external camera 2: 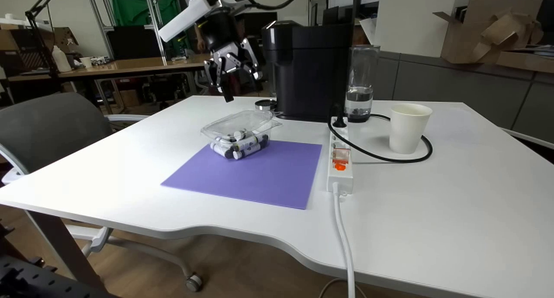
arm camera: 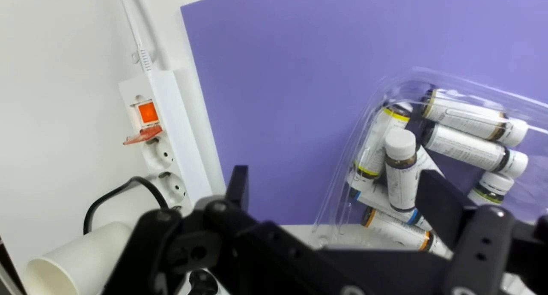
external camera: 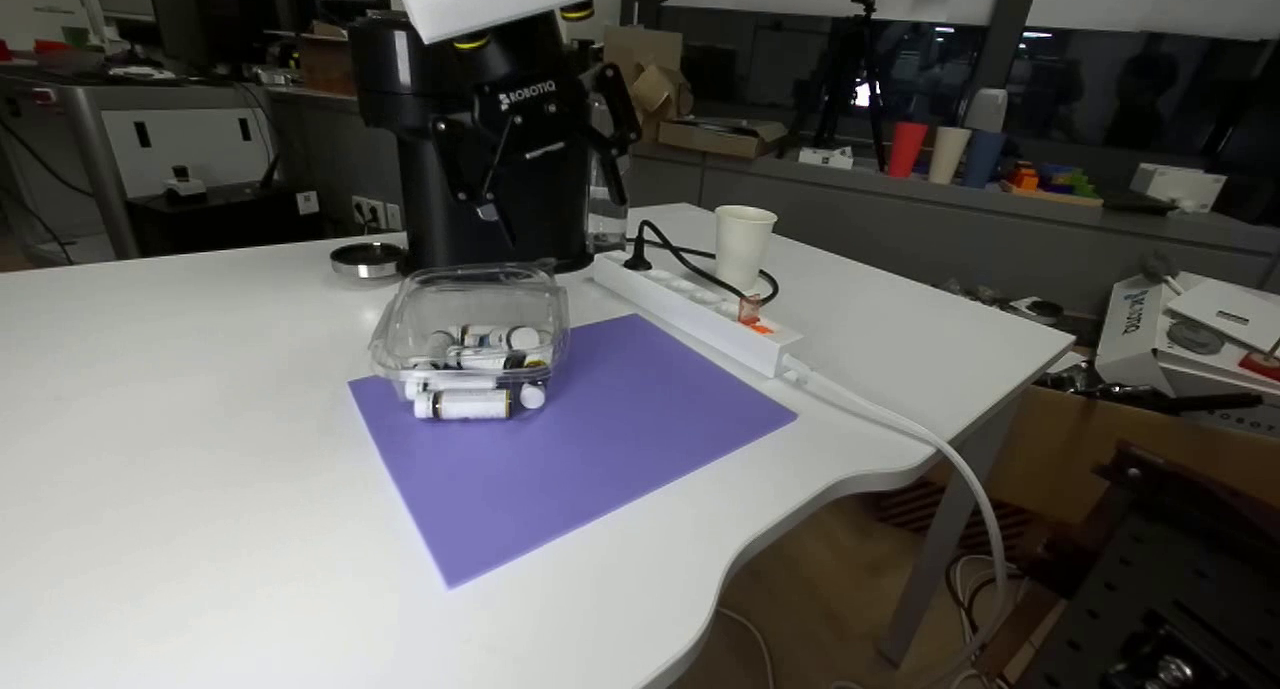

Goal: Close the lid of the colourless bowl

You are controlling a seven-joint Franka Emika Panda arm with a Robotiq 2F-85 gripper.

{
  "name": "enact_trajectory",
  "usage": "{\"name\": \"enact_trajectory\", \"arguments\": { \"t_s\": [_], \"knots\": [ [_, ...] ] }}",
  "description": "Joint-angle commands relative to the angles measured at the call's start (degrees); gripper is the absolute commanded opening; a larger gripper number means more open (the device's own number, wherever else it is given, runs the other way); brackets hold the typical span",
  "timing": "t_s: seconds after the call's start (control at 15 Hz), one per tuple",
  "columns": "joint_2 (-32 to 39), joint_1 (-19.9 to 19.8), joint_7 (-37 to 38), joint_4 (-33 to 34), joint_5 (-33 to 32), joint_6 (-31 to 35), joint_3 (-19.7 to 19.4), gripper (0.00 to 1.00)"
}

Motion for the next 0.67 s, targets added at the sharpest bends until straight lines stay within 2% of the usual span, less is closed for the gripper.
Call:
{"name": "enact_trajectory", "arguments": {
  "t_s": [0.0, 0.33, 0.6],
  "knots": [
    [-2.6, -1.0, -7.9, -2.6, 7.3, 1.5, -0.9, 1.00],
    [-3.8, -1.9, -21.5, -2.7, 10.6, 0.3, -1.0, 1.00],
    [-5.0, -2.2, -28.0, -3.2, 10.7, -0.3, -1.0, 1.00]
  ]
}}
